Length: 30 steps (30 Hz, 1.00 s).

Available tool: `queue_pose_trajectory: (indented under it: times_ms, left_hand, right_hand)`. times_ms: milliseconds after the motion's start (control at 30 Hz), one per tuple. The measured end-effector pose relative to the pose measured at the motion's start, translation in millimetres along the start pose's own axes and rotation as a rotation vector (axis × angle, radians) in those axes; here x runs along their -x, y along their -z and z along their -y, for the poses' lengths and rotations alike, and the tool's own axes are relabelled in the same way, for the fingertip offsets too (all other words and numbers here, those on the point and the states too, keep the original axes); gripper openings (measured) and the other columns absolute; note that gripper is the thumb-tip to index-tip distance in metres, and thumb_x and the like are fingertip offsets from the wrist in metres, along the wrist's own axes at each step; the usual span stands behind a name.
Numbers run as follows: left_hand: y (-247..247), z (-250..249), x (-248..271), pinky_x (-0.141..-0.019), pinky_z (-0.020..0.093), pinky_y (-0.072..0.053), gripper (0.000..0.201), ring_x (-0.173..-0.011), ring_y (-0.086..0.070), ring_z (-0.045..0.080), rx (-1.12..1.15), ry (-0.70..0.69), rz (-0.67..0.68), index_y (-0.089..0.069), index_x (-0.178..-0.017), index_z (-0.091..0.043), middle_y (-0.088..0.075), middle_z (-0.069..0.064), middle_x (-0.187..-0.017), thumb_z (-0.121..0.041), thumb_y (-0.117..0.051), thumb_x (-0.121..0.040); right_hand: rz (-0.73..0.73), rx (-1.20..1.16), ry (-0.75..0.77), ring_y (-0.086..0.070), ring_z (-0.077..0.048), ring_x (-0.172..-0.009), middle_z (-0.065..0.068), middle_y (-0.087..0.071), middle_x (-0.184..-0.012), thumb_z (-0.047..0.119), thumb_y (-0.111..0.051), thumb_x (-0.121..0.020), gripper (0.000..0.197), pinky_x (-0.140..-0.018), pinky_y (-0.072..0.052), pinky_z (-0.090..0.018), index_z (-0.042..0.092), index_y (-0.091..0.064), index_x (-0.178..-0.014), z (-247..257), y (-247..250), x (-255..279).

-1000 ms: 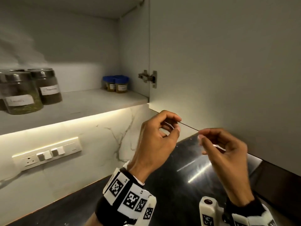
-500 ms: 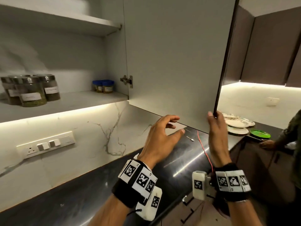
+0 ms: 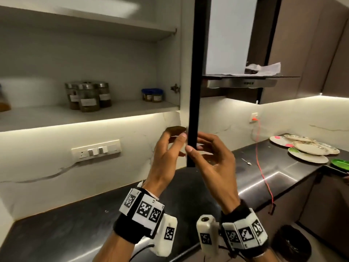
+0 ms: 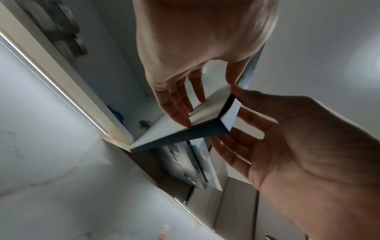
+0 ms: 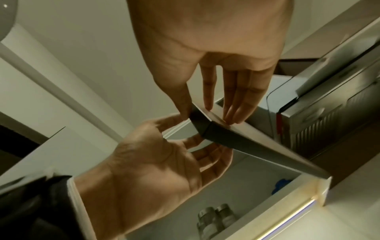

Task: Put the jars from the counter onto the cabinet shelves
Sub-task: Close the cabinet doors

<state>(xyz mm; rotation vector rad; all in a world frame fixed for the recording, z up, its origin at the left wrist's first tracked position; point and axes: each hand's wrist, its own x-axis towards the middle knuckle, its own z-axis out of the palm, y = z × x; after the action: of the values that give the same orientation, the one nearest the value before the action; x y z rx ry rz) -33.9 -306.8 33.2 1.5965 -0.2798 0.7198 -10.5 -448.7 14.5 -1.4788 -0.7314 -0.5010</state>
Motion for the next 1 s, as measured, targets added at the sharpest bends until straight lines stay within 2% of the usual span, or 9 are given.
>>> queue_pose_trajectory:
  times_ms: [100,167,267,333,500,633,733,867,1000]
  left_hand:
    - [39.7,-8.8,8.0,-0.085,0.027,-0.058,0.028,-0.107,-0.071,0.016,0.009,-0.029,-0.061,-0.065,-0.122,-0.014,-0.074,0.001,-0.113,-0.029,-0.047,-0.106]
    - [66.6,-13.2,11.3,-0.087,0.030,-0.060,0.026,-0.109,-0.070,0.017,-0.052,-0.045,-0.119,-0.066,-0.122,-0.020,-0.074,-0.001,-0.115,-0.032,-0.052,-0.103]
    - [102.2,-9.7,7.3,-0.077,0.025,-0.061,0.014,-0.106,-0.072,0.012,-0.161,-0.047,-0.263,-0.066,-0.115,-0.034,-0.074,-0.007,-0.113,-0.031,-0.060,-0.102]
    - [127.8,-2.5,0.2,-0.072,0.024,-0.062,0.010,-0.098,-0.074,0.010,-0.232,-0.045,-0.365,-0.066,-0.111,-0.030,-0.075,-0.005,-0.109,-0.029,-0.062,-0.102]
    - [183.3,19.7,-29.1,-0.082,0.018,-0.059,0.021,-0.103,-0.073,0.009,-0.398,-0.022,-0.443,-0.067,-0.120,-0.012,-0.075,-0.003,-0.113,-0.021,-0.062,-0.102]
    - [212.2,38.4,-52.7,-0.089,0.025,-0.054,0.016,-0.103,-0.067,0.008,-0.582,-0.018,-0.509,-0.068,-0.116,-0.020,-0.071,-0.011,-0.109,-0.026,-0.062,-0.102]
    - [234.8,56.5,-77.4,-0.100,0.033,-0.047,0.027,-0.118,-0.059,0.018,-0.753,-0.009,-0.609,-0.068,-0.122,-0.012,-0.066,0.000,-0.124,-0.027,-0.064,-0.100]
    - [260.0,73.3,-100.5,-0.105,0.033,-0.029,0.025,-0.128,-0.050,0.021,-0.971,-0.055,-0.661,-0.073,-0.116,-0.009,-0.059,0.004,-0.130,-0.024,-0.069,-0.096]
    - [278.6,93.6,-117.6,-0.110,0.046,-0.030,0.018,-0.134,-0.047,0.024,-1.087,-0.105,-0.681,-0.076,-0.110,-0.015,-0.057,0.003,-0.134,-0.022,-0.072,-0.094]
  right_hand:
    - [0.071,-0.017,0.035,-0.067,-0.007,-0.119,0.015,-0.070,-0.126,0.030,-0.081,-0.091,0.043,-0.094,-0.061,-0.034,0.028,-0.066,-0.132,1.1,-40.2,-4.7]
    - [0.111,-0.025,0.069,-0.062,-0.004,-0.125,0.015,-0.066,-0.134,0.030,-0.081,-0.091,0.047,-0.097,-0.059,-0.031,0.027,-0.065,-0.135,-0.8,-71.9,-7.7]
    - [0.176,-0.022,0.114,-0.051,-0.003,-0.141,0.009,-0.057,-0.152,0.032,-0.078,-0.092,0.053,-0.111,-0.052,-0.039,0.028,-0.061,-0.142,-11.2,-119.2,-14.1]
    - [0.235,0.024,0.132,-0.041,-0.004,-0.149,0.006,-0.045,-0.163,0.028,-0.076,-0.092,0.061,-0.120,-0.043,-0.039,0.032,-0.055,-0.149,-21.3,-149.4,-19.7]
    - [0.359,0.129,0.196,-0.021,-0.002,-0.158,0.014,-0.015,-0.174,0.021,-0.073,-0.094,0.076,-0.117,-0.020,-0.008,0.038,-0.038,-0.159,-47.6,-199.8,-32.5]
    - [0.403,0.213,0.235,-0.026,-0.008,-0.158,0.015,-0.007,-0.175,0.018,-0.073,-0.091,0.080,-0.124,-0.033,-0.030,0.036,-0.037,-0.160,-72.9,-225.9,-48.8]
    - [0.419,0.227,0.266,-0.028,-0.011,-0.157,0.017,-0.003,-0.175,0.020,-0.071,-0.089,0.082,-0.116,-0.047,-0.046,0.036,-0.036,-0.161,-90.1,-247.7,-65.7]
    - [0.424,0.233,0.275,-0.025,-0.012,-0.159,0.015,-0.001,-0.176,0.026,-0.070,-0.087,0.082,-0.113,-0.048,-0.050,0.034,-0.036,-0.161,-107.0,-273.4,-79.8]
    - [0.432,0.257,0.276,-0.021,-0.015,-0.160,0.012,0.003,-0.176,0.030,-0.071,-0.087,0.082,-0.118,-0.042,-0.053,0.033,-0.036,-0.161,-122.1,-293.9,-88.5]
